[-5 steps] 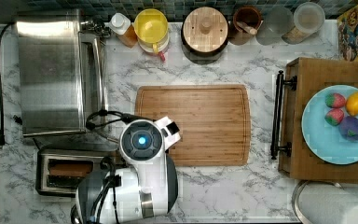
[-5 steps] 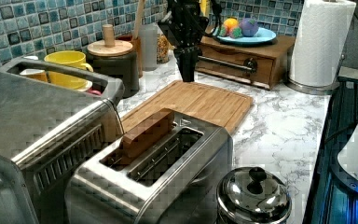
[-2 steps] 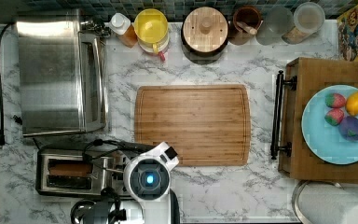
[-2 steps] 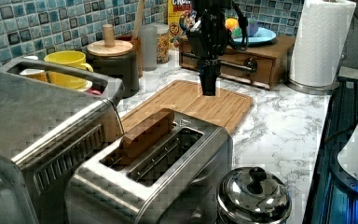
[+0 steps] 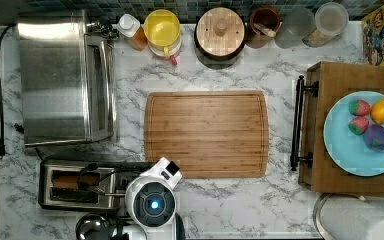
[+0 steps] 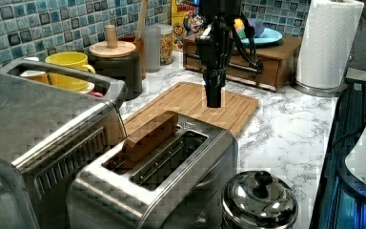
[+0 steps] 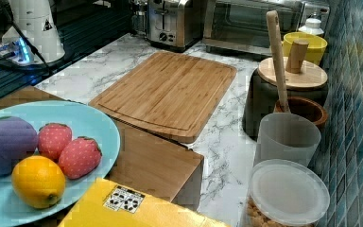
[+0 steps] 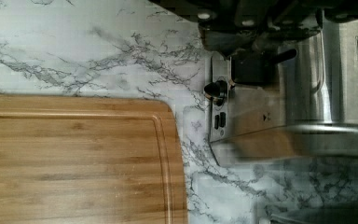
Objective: Turn on the toaster.
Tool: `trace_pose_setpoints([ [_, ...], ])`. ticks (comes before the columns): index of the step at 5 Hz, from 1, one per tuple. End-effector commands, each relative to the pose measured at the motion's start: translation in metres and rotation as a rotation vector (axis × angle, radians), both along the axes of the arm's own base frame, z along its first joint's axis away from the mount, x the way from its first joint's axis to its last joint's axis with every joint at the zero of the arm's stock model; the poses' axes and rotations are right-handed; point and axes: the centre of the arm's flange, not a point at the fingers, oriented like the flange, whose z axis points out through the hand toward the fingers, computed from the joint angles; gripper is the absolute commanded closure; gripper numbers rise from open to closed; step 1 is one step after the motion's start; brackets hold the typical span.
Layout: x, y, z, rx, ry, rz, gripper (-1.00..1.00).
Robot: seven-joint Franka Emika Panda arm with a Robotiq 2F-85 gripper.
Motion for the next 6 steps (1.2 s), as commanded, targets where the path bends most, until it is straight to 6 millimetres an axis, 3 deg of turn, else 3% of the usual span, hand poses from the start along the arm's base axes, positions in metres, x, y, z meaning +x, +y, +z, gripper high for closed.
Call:
trace_pose_setpoints([
  [1, -0.014, 0.007, -0.013, 0.047, 0.005, 0.065, 1.0],
  [4, -0.007, 0.026, -0.018, 0.11, -0.022, 0.043, 1.0],
  [6, 0.01, 0.035, -0.034, 0.033, 0.013, 0.014, 1.0],
])
